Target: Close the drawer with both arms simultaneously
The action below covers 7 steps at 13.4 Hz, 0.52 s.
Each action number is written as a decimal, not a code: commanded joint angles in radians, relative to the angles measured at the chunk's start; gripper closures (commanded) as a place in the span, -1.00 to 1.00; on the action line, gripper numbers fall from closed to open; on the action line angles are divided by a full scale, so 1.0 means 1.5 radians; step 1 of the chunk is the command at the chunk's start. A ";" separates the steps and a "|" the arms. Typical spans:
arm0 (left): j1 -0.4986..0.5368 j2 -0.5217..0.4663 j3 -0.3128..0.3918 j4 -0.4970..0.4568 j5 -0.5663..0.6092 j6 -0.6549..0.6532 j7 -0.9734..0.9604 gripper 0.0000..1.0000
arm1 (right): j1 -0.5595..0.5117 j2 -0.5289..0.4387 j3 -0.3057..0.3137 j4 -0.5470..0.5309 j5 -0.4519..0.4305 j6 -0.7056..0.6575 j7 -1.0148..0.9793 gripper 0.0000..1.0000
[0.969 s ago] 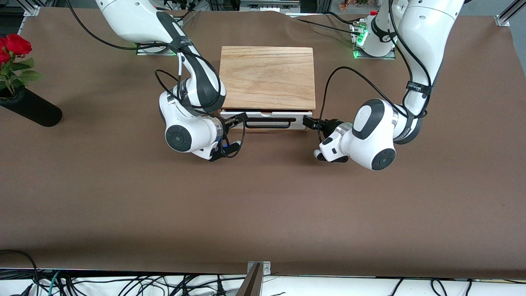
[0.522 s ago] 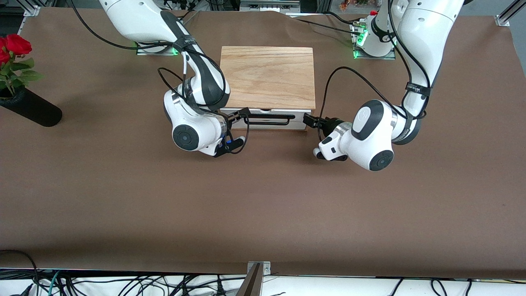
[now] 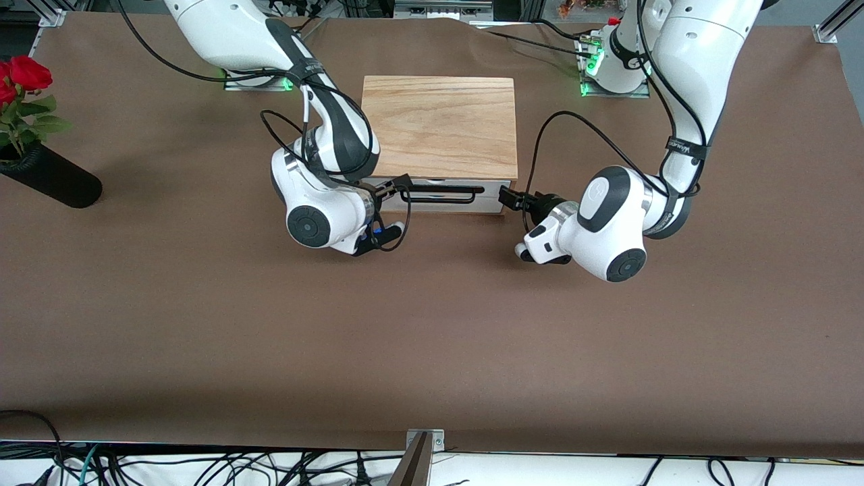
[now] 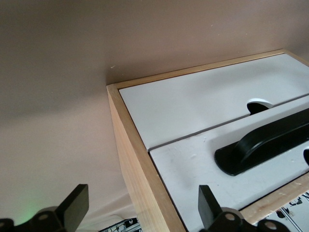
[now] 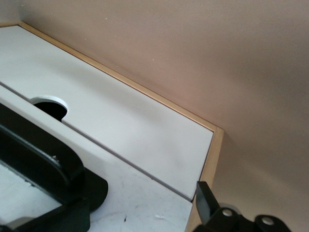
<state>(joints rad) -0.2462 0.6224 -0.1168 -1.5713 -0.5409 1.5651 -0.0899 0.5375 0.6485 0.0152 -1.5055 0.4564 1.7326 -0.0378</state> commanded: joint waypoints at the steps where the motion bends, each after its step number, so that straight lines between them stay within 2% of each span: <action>1: 0.014 -0.013 0.005 0.013 -0.005 -0.010 0.011 -1.00 | 0.009 -0.001 -0.001 0.007 -0.003 -0.039 0.007 -1.00; 7: 0.062 -0.024 0.009 0.108 0.024 -0.010 0.014 -1.00 | 0.002 -0.002 -0.005 0.028 -0.005 -0.023 0.006 -1.00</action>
<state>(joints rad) -0.1575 0.5937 -0.1056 -1.4583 -0.5373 1.5656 -0.0843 0.5377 0.6486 0.0104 -1.4984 0.4560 1.7275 -0.0378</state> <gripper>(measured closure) 0.000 0.000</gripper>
